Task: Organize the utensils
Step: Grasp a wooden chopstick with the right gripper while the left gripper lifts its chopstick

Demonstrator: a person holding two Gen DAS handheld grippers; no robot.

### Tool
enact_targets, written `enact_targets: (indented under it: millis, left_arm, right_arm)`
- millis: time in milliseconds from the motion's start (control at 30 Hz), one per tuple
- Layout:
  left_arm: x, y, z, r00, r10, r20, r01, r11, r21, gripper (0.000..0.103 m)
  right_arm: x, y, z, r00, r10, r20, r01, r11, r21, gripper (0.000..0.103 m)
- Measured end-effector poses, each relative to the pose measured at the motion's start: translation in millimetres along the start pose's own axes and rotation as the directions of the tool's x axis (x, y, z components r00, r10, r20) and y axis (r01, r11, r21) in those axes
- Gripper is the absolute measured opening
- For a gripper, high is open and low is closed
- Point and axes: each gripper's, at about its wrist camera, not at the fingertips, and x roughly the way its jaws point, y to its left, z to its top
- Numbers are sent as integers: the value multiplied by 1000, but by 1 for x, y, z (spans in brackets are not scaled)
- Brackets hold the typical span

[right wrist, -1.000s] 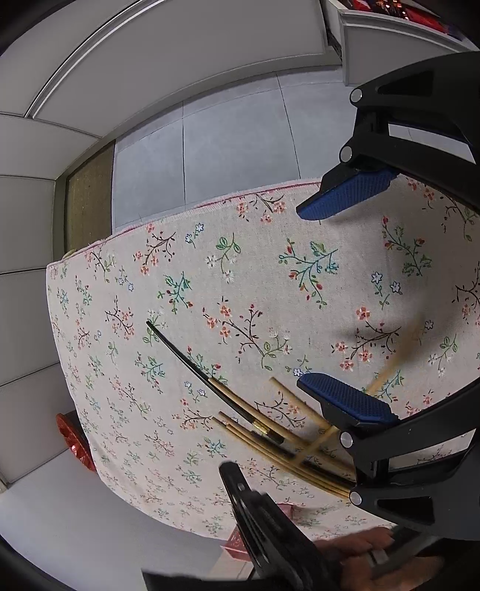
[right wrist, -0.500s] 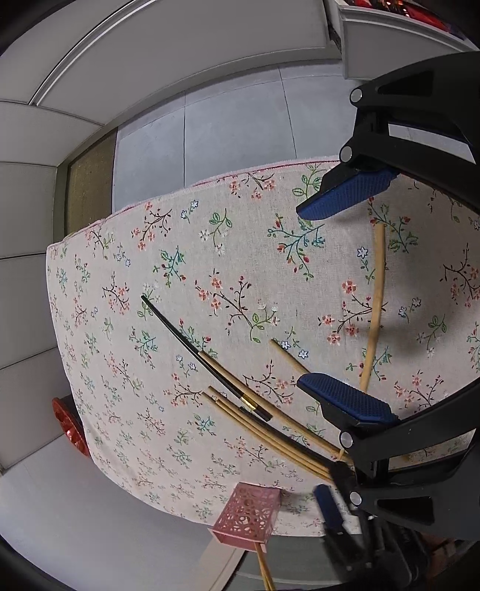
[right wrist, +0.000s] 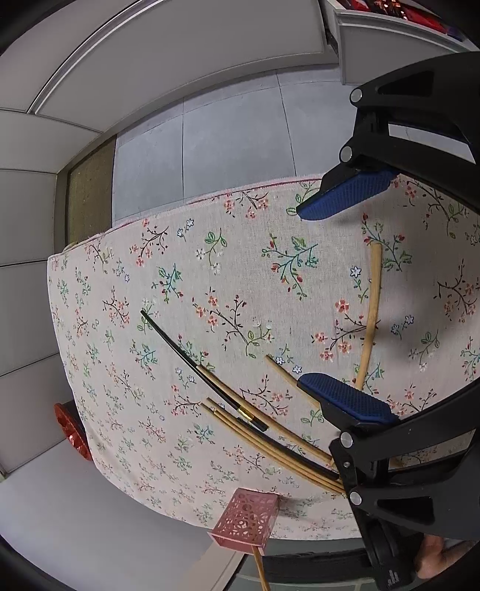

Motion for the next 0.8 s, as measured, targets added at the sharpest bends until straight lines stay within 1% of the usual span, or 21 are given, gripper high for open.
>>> enact_targets:
  millis: [67, 167, 233, 300, 400, 500, 533, 633, 700, 733, 800]
  left_arm:
    - [2, 0, 2, 1000, 13, 24, -12, 999, -32, 30]
    - [3, -3, 8, 997, 59, 52, -57, 998, -42, 12]
    - [3, -3, 13, 995, 81, 65, -80, 996, -25, 5]
    - [0, -6, 15, 989, 115, 95, -117, 993, 16, 6]
    - [-17, -13, 11, 980, 112, 161, -129, 987, 95, 5]
    - [-44, -22, 0, 967, 99, 236, -147, 970, 195, 5]
    - [-54, -24, -4, 960, 95, 262, -156, 962, 224, 5]
    - [-90, -29, -17, 929, 77, 362, -202, 925, 321, 5]
    - [-111, -29, -26, 909, 55, 413, -221, 904, 365, 5]
    - [-117, -27, -28, 903, 44, 428, -222, 900, 376, 5]
    - [-130, -18, -33, 882, 16, 471, -224, 894, 389, 5]
  right_arm:
    - [-1, 0, 0, 1000, 3, 4, -3, 1000, -2, 81]
    - [-2, 0, -1, 1000, 8, 4, -8, 1000, -3, 81]
    - [-1, 1, -1, 1000, 8, 0, -8, 1000, -7, 81]
    - [0, 3, -1, 1000, 13, -8, -13, 1000, -10, 81]
    - [3, 7, -2, 1000, 22, -17, -22, 1000, -7, 81]
    - [10, 14, -3, 999, 37, -37, -37, 999, -2, 81]
    - [12, 17, -4, 998, 42, -46, -42, 999, -1, 79]
    - [20, 30, -5, 997, 47, -68, -47, 999, -7, 78]
    - [26, 39, -6, 996, 47, -80, -48, 999, -12, 77]
    - [29, 43, -7, 995, 50, -87, -51, 999, -11, 76]
    - [38, 51, -7, 992, 61, -110, -61, 998, 1, 73]
